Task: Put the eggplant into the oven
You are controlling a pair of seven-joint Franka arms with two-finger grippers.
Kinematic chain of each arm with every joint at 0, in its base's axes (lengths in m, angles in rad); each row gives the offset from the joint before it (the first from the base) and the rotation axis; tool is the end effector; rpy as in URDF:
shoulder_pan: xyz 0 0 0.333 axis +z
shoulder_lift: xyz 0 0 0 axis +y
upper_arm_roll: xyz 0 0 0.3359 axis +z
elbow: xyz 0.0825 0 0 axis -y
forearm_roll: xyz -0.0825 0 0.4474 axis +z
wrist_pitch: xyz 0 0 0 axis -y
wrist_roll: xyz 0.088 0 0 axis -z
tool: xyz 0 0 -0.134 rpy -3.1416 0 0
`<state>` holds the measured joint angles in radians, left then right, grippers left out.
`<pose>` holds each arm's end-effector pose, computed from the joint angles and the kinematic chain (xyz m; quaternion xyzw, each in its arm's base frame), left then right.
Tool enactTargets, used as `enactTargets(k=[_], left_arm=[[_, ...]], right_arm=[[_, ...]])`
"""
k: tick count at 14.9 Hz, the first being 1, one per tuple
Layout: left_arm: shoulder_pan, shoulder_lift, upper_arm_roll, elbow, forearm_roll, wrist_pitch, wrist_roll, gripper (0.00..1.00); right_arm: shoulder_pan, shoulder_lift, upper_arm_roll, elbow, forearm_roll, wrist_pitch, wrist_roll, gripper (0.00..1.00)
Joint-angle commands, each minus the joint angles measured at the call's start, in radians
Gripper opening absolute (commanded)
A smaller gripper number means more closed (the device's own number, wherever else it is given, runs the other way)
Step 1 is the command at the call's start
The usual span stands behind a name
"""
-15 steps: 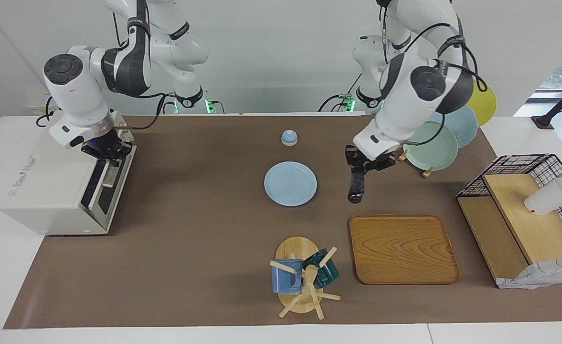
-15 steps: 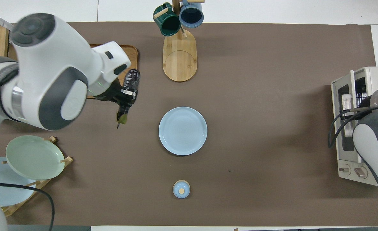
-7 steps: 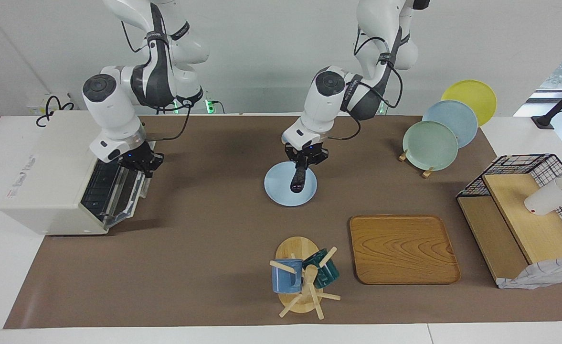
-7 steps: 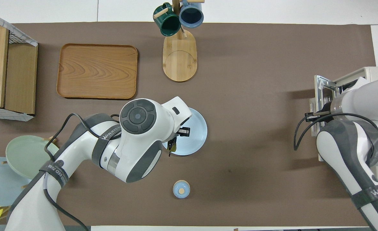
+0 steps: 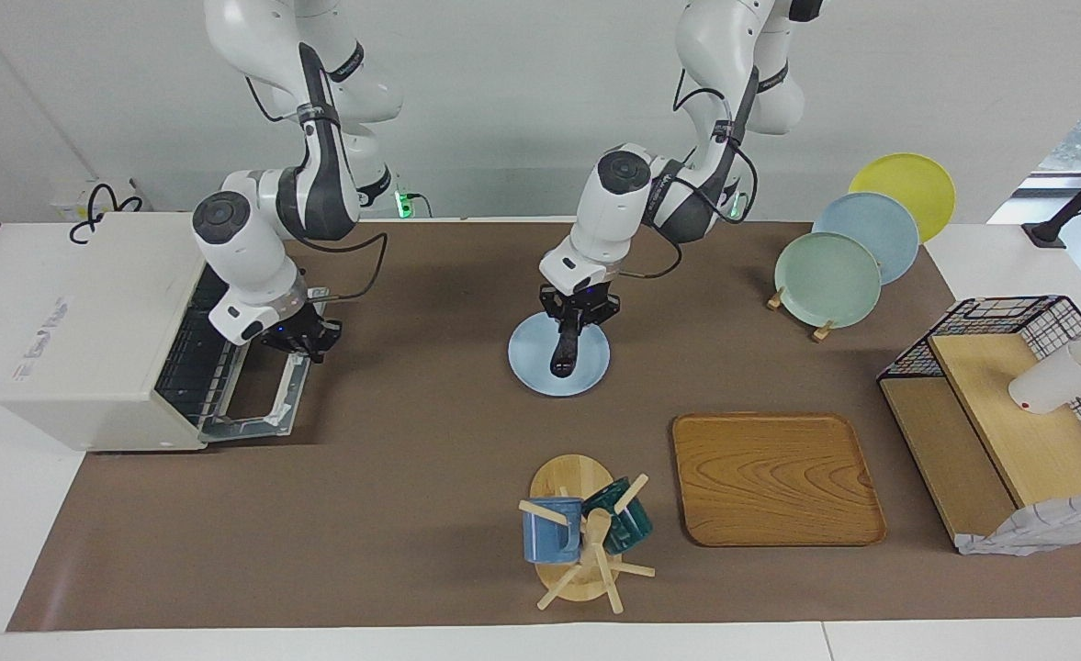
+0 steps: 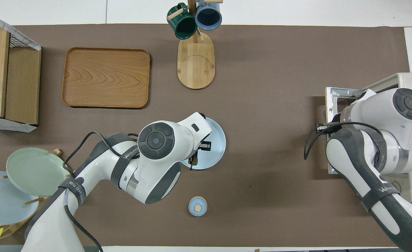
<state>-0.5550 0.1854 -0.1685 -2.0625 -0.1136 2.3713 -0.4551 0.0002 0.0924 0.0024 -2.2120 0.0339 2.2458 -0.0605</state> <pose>0.4837 -0.4303 0.3117 0.9921 -0.0930 0.0200 0.0823 0.5807 0.0032 0.2827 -0.9993 -0.0206 0.0289 0.0139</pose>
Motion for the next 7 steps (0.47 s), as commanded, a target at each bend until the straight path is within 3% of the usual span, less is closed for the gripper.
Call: enactTargets(k=[1, 2, 3, 4, 5, 7], left_arm=[[-0.019, -0.009, 0.018, -0.036, -0.014, 0.048, -0.005, 0.00], [-0.017, -0.011, 0.018, -0.036, -0.014, 0.046, -0.002, 0.00], [-0.017, -0.009, 0.018, -0.035, -0.014, 0.048, -0.001, 0.31], [-0.017, -0.011, 0.018, -0.036, -0.014, 0.046, -0.001, 0.84], [-0.016, -0.011, 0.018, -0.033, -0.014, 0.043, -0.002, 1.00], [-0.016, -0.006, 0.023, -0.016, -0.014, 0.031, -0.014, 1.00]], right_arm=[[-0.043, 0.020, -0.033, 0.003, -0.046, 0.047, -0.016, 0.00], [-0.031, 0.020, -0.033, 0.003, -0.045, 0.047, -0.009, 0.00], [-0.007, 0.020, -0.035, -0.003, -0.045, 0.055, 0.013, 0.00], [-0.003, 0.020, -0.035, -0.011, -0.045, 0.066, 0.040, 0.00], [0.000, 0.021, -0.033, -0.017, -0.045, 0.077, 0.057, 0.00], [0.000, 0.056, -0.033, -0.015, -0.043, 0.095, 0.059, 0.00]])
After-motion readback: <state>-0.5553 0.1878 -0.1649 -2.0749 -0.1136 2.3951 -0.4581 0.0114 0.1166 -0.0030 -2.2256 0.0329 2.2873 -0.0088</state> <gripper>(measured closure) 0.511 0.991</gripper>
